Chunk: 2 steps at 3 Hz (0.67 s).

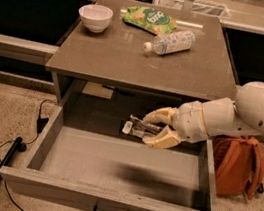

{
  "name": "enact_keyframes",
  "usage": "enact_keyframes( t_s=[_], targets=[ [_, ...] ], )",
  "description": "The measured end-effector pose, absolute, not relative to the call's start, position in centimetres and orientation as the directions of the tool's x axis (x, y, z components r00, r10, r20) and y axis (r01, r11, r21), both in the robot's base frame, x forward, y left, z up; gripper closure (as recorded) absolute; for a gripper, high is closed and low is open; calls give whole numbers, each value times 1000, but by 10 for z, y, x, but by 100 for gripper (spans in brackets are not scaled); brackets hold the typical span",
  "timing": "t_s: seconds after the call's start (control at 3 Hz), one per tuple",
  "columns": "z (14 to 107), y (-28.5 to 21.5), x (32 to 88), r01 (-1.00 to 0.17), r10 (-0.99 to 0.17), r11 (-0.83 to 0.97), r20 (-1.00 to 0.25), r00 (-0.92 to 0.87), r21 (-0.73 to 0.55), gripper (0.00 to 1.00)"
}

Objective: Place rxbar chocolate into top drawer

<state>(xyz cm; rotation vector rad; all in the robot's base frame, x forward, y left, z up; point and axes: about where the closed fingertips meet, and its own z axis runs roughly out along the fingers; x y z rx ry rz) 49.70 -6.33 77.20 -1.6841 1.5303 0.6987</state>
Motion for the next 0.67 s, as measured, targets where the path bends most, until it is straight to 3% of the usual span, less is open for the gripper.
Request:
enact_keyframes(
  t_s=[0.67],
  targets=[
    [751,-79,487,-999,-683,-36,-729,53,-39,4]
  ],
)
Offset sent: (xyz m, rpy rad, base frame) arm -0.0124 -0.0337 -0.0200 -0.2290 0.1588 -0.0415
